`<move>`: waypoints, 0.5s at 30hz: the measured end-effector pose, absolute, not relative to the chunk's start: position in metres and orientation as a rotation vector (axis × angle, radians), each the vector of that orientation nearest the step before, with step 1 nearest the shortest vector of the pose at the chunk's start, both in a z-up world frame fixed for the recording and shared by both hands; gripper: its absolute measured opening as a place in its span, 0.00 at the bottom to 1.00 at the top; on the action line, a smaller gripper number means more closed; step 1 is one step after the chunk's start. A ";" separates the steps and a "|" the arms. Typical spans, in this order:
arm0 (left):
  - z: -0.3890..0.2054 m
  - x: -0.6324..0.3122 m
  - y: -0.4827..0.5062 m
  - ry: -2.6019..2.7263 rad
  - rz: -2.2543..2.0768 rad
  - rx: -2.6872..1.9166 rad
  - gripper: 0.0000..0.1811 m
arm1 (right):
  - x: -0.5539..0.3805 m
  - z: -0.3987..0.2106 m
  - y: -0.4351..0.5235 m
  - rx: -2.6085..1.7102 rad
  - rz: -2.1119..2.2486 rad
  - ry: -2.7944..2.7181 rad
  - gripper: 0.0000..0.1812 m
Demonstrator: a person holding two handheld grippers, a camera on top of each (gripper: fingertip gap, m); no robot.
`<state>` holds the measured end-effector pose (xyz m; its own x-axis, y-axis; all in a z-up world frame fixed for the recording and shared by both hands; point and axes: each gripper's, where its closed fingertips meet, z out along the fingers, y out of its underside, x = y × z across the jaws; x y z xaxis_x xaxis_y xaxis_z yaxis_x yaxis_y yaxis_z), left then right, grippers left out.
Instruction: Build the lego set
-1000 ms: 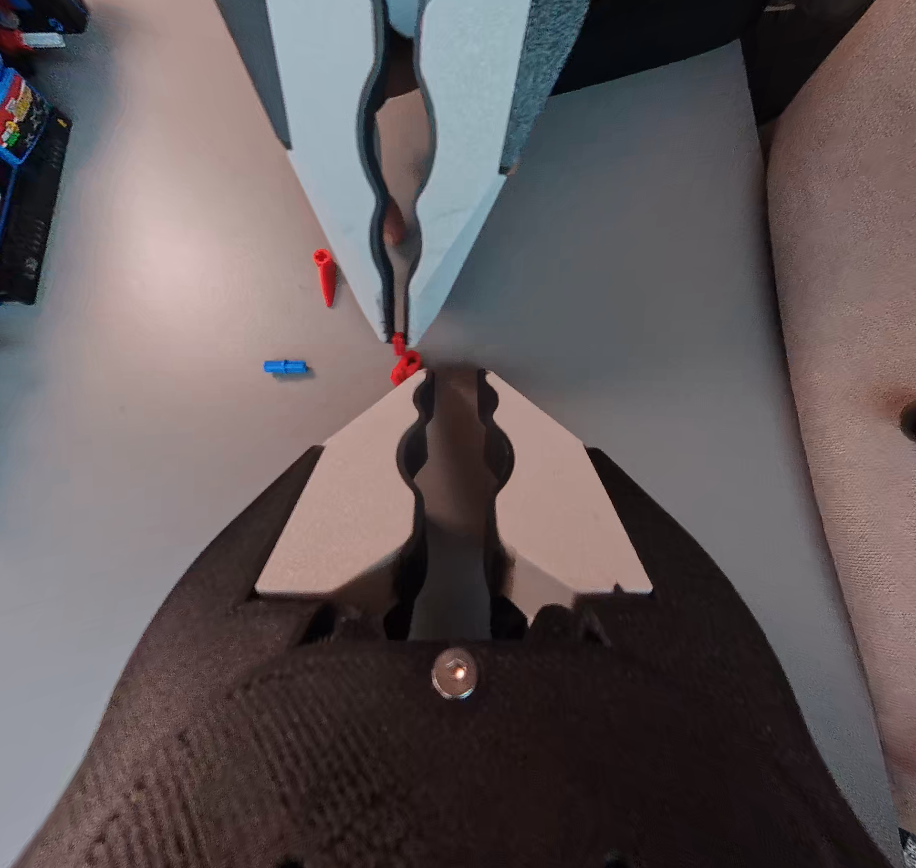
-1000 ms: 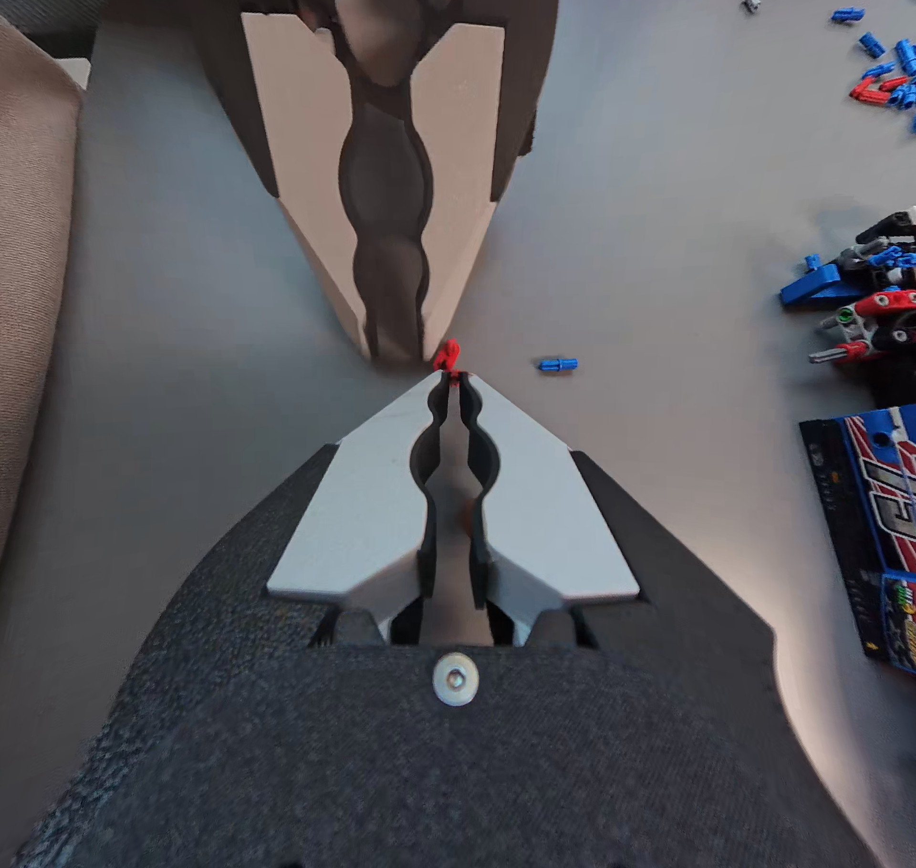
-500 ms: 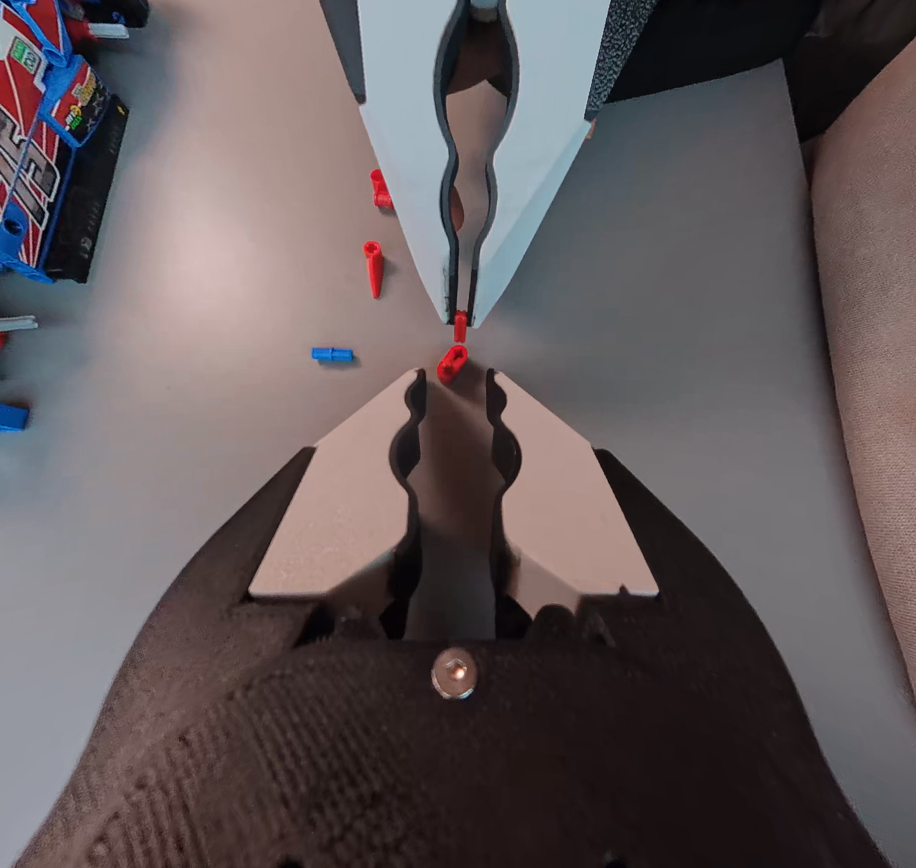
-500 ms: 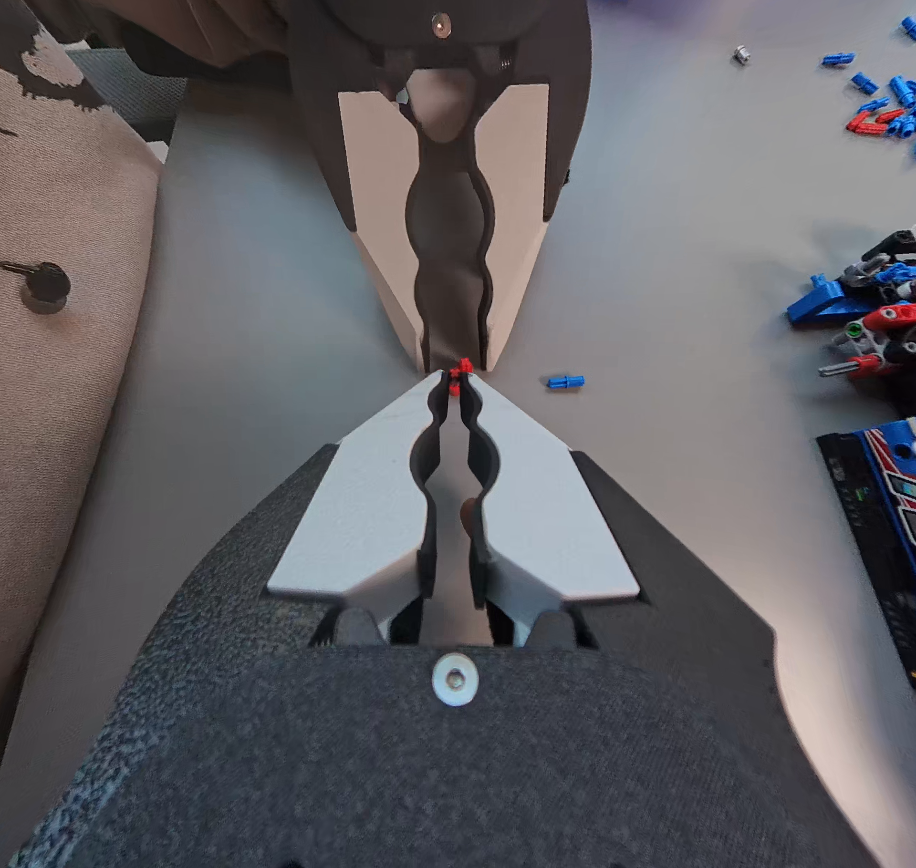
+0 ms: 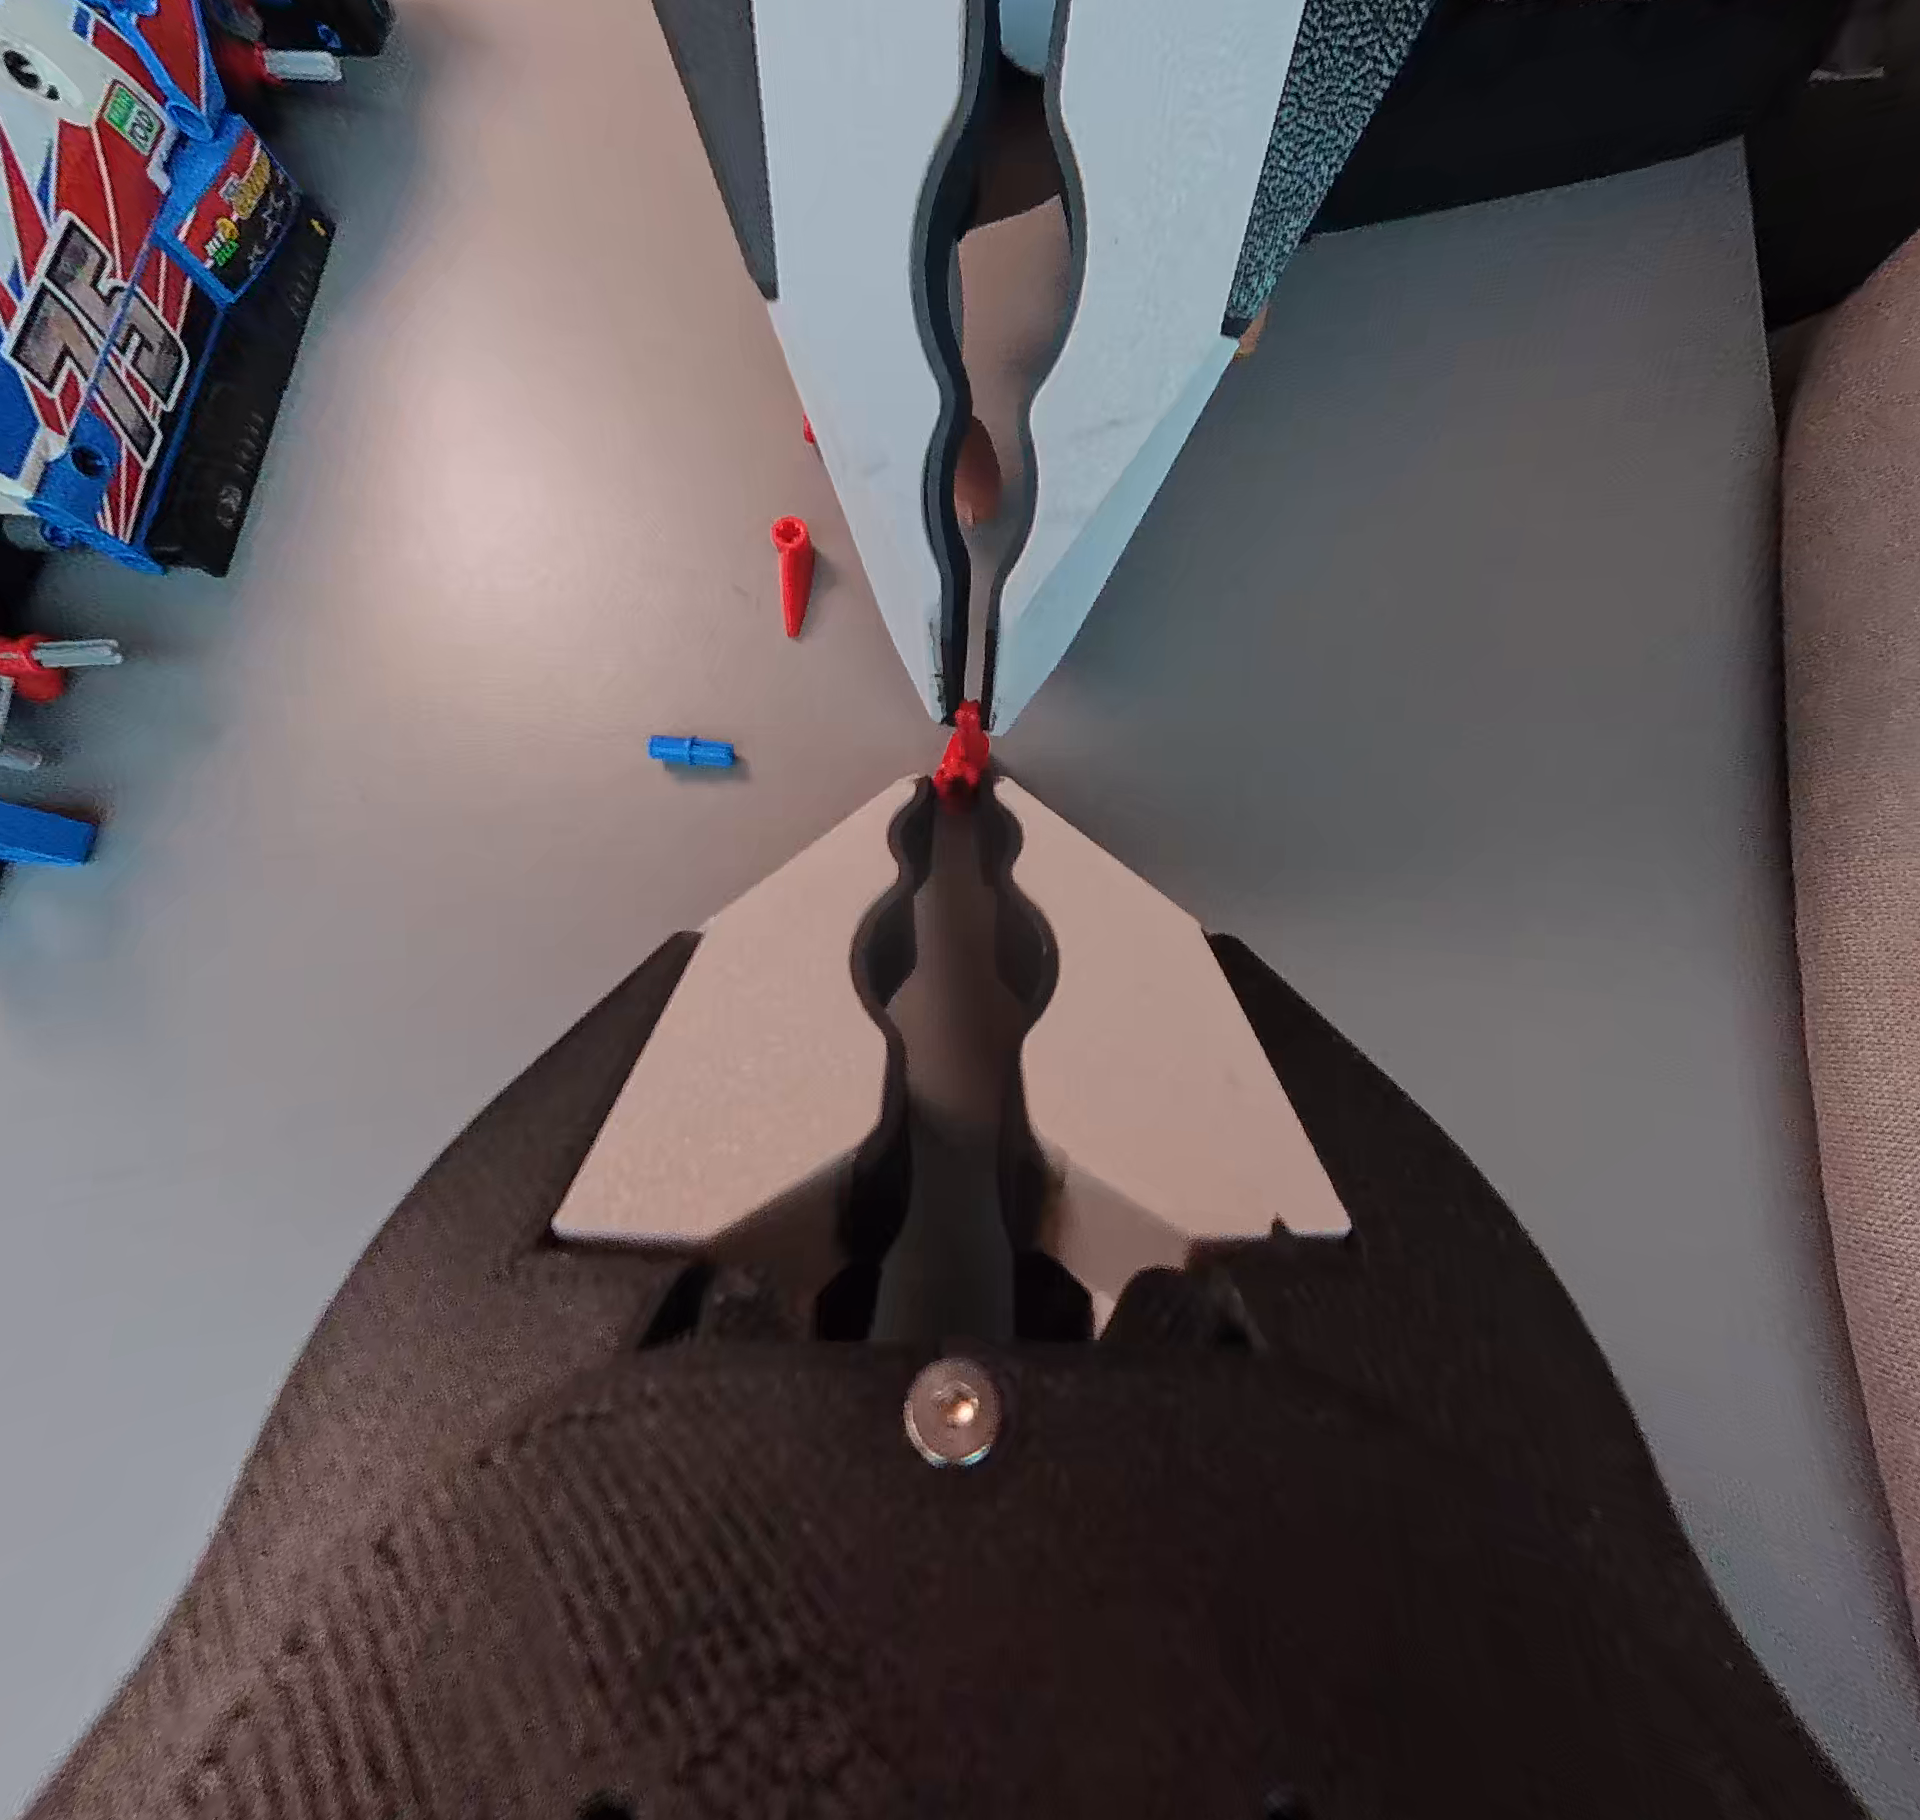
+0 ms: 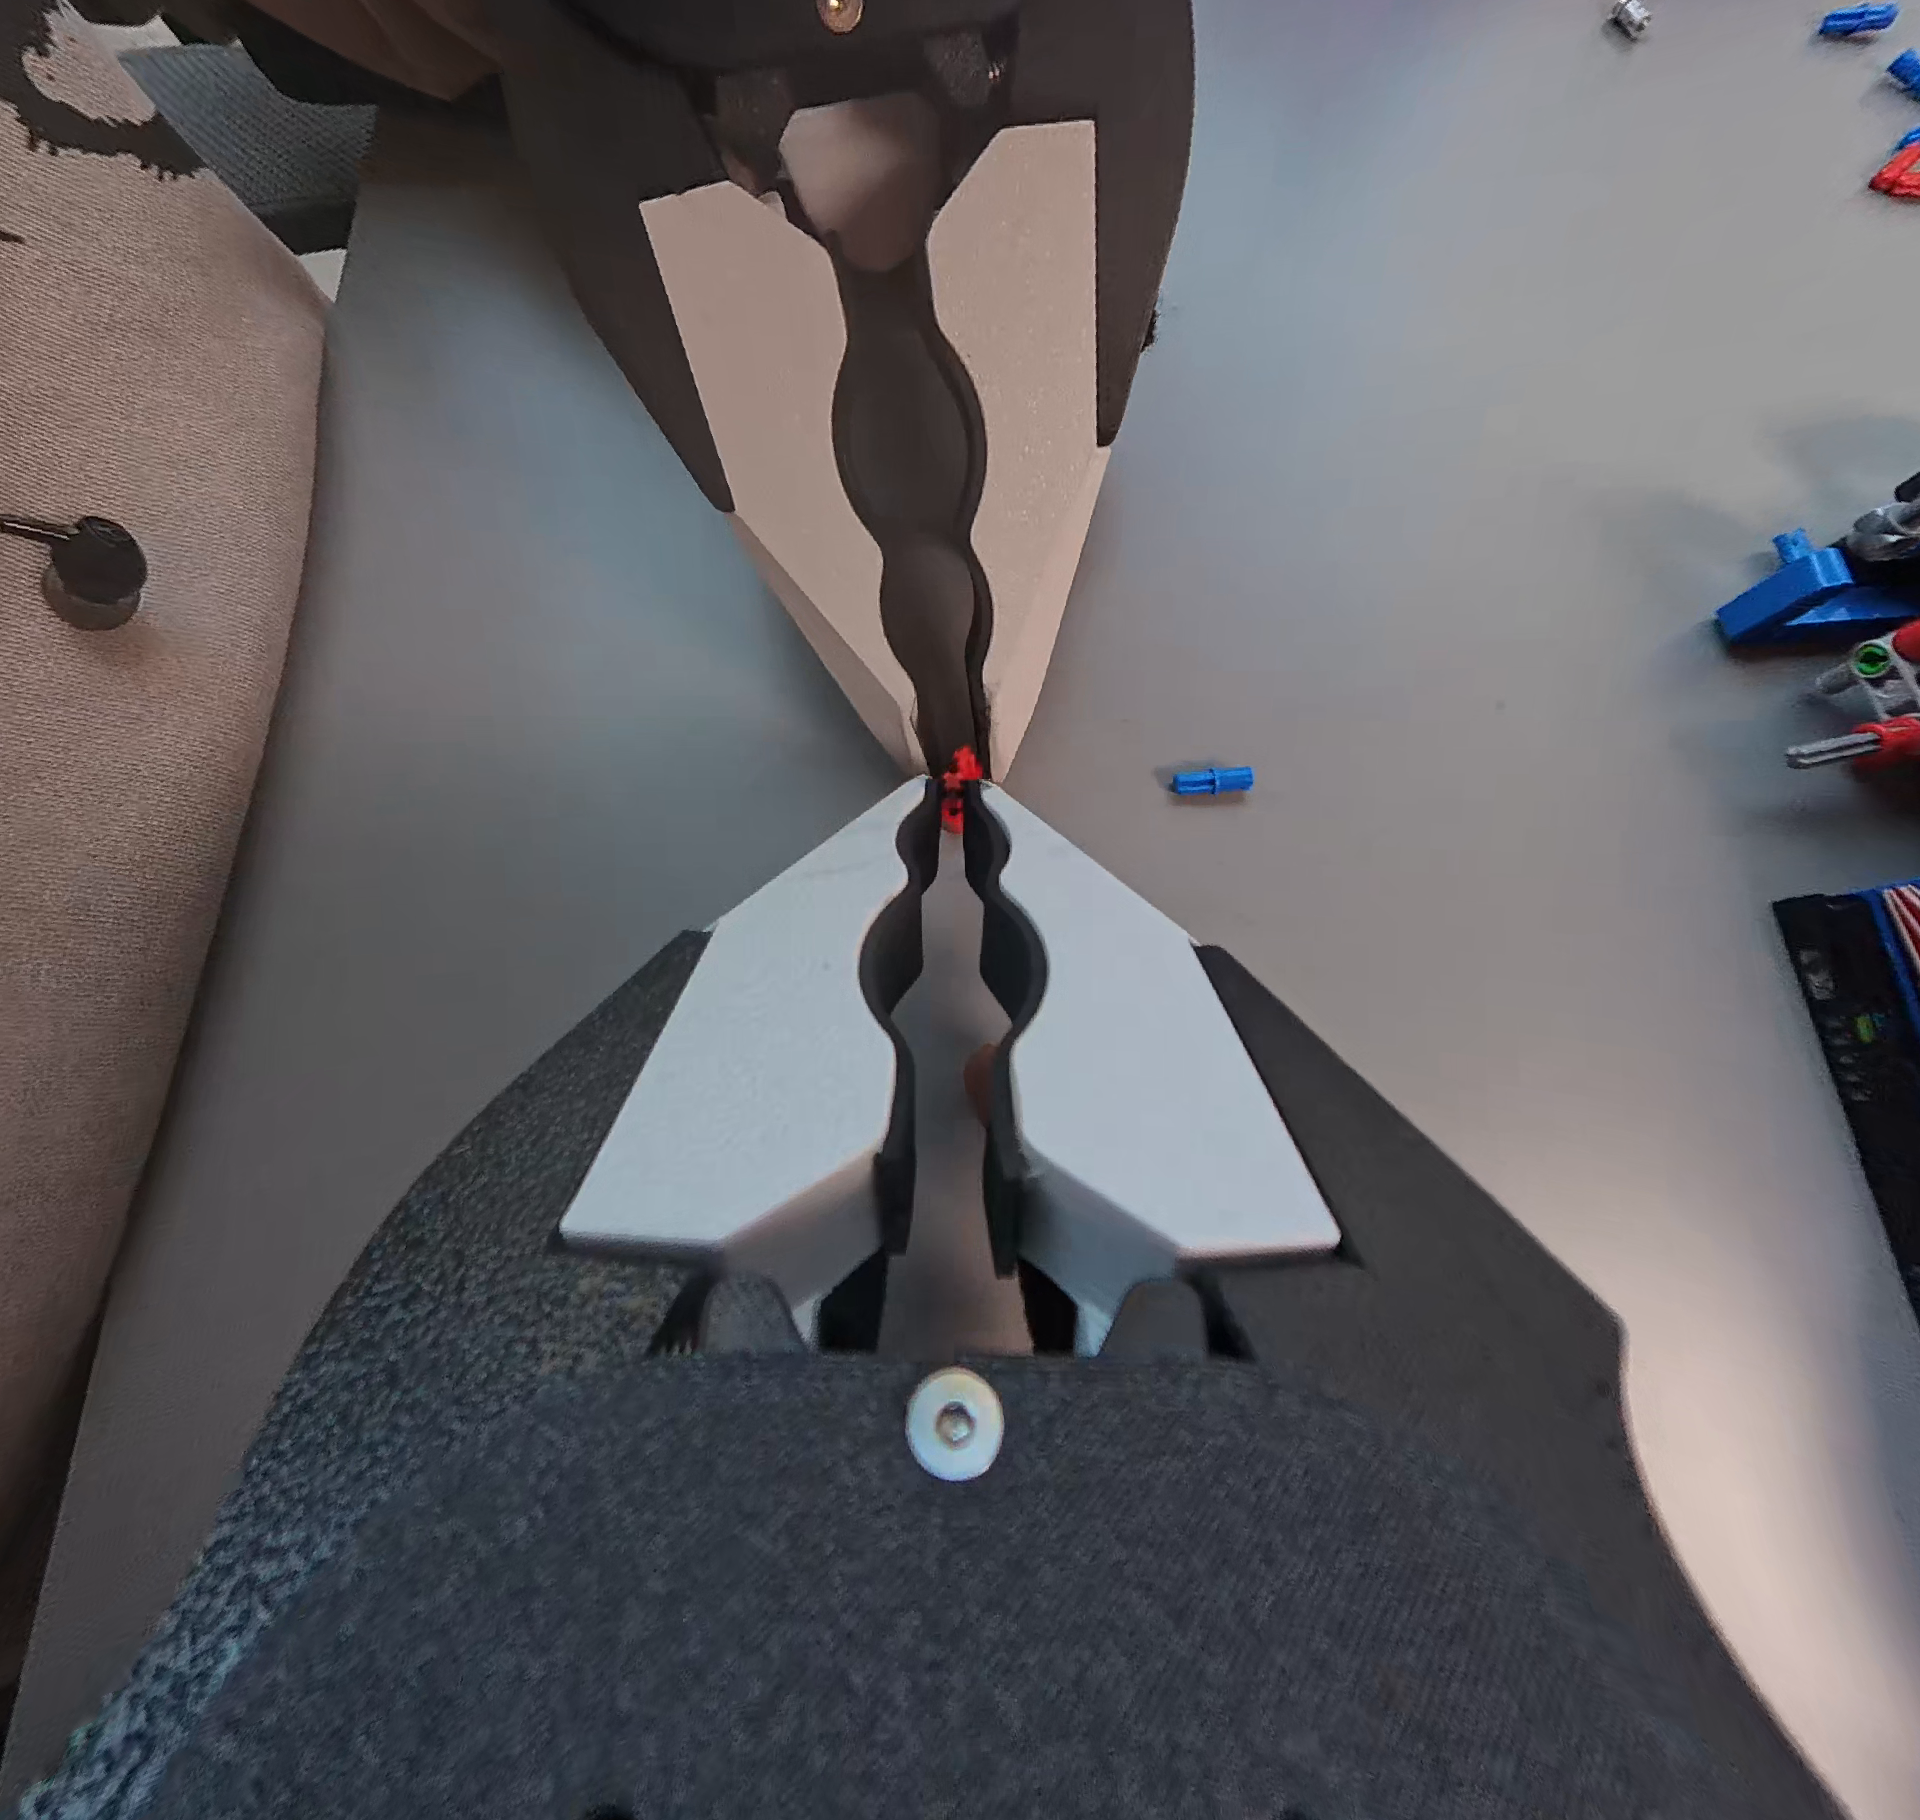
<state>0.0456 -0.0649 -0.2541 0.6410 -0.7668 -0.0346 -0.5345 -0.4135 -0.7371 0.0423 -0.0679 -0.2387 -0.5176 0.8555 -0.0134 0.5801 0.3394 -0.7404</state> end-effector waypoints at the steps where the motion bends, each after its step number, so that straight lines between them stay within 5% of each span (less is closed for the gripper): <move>1: -0.254 0.046 -0.065 1.010 -0.397 -2.116 0.03 | 0.042 -0.239 -0.068 -1.262 0.990 -2.236 0.01; 15: -0.254 0.046 -0.065 1.042 -0.401 -2.072 0.03 | 0.044 -0.240 -0.070 -1.034 0.753 -2.511 0.01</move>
<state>0.0462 -0.0651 -0.2536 0.6166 -0.7851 -0.0582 -0.5438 -0.3713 -0.7526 0.0435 -0.0700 -0.2402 -0.6856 0.7221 0.0923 0.5523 0.5985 -0.5803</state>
